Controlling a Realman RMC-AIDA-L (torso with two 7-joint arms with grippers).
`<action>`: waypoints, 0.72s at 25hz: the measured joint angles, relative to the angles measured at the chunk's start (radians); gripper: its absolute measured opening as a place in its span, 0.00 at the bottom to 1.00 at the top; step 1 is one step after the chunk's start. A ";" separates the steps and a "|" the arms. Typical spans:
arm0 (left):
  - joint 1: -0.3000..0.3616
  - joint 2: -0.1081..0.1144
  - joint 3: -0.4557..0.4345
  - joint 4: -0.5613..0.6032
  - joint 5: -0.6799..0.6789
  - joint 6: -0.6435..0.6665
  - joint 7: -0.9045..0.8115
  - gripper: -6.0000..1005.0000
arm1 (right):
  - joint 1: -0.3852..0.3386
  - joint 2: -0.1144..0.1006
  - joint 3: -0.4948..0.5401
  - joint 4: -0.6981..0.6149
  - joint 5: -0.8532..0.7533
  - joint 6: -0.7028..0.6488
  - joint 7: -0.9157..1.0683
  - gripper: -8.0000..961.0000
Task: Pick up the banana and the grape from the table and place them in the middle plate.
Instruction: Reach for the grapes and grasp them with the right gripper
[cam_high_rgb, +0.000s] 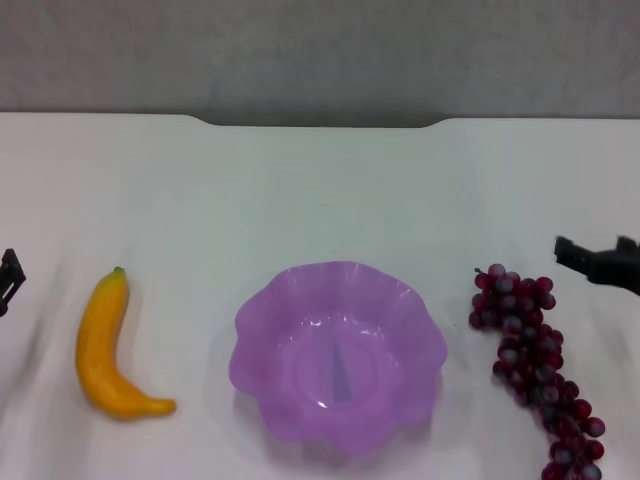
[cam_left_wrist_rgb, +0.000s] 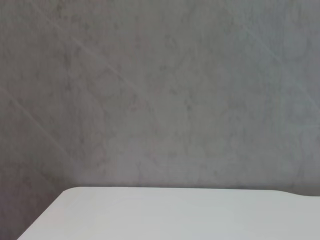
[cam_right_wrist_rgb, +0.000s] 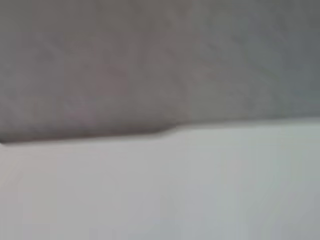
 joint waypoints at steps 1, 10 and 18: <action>-0.002 0.000 0.000 0.000 0.000 0.000 0.000 0.88 | -0.004 0.017 0.046 0.025 -0.001 0.081 -0.013 0.93; -0.016 0.000 -0.002 -0.003 0.000 -0.001 0.000 0.88 | 0.140 0.136 0.317 0.017 0.017 0.642 -0.251 0.93; -0.023 -0.001 -0.002 -0.001 0.000 -0.003 0.003 0.88 | 0.189 0.137 0.300 -0.074 0.021 0.659 -0.260 0.93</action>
